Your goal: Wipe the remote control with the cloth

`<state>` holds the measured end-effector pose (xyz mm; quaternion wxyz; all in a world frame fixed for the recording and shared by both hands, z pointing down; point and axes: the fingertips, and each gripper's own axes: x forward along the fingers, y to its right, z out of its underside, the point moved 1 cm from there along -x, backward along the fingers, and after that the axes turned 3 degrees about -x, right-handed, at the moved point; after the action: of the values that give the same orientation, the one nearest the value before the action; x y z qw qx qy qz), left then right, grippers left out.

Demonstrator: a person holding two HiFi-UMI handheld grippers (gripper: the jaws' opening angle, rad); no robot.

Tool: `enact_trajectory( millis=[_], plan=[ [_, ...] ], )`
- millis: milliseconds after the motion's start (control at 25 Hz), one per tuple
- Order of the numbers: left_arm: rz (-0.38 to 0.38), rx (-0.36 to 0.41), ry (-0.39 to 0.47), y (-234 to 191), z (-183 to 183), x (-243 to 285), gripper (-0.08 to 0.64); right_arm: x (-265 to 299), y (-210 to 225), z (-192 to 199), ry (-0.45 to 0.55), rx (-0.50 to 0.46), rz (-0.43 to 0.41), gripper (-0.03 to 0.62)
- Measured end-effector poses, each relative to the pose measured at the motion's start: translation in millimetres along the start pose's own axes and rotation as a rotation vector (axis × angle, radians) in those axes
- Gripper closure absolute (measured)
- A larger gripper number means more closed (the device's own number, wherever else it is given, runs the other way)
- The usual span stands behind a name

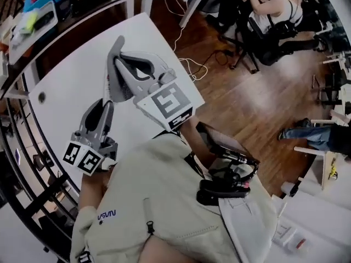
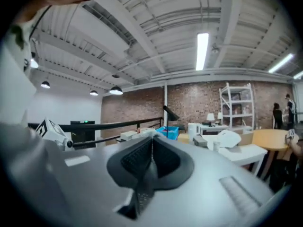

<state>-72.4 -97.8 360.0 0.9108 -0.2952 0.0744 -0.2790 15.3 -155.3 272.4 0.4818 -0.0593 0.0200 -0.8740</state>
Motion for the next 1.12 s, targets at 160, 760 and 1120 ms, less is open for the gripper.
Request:
enact_trajectory(
  millis=[160, 760, 1120],
  plan=[
    [0.102, -0.226, 0.047, 11, -7, 23, 0.469, -8, 17, 7, 0.090, 0.239, -0.045, 0.586],
    [0.254, -0.527, 0.119, 27, -10, 32, 0.469, -29, 50, 27, 0.221, 0.634, -0.030, 0.584],
    [0.083, -0.499, 0.166, -1, -5, 24, 0.469, -33, -39, 114, -0.066, 0.646, -0.204, 0.586]
  ],
)
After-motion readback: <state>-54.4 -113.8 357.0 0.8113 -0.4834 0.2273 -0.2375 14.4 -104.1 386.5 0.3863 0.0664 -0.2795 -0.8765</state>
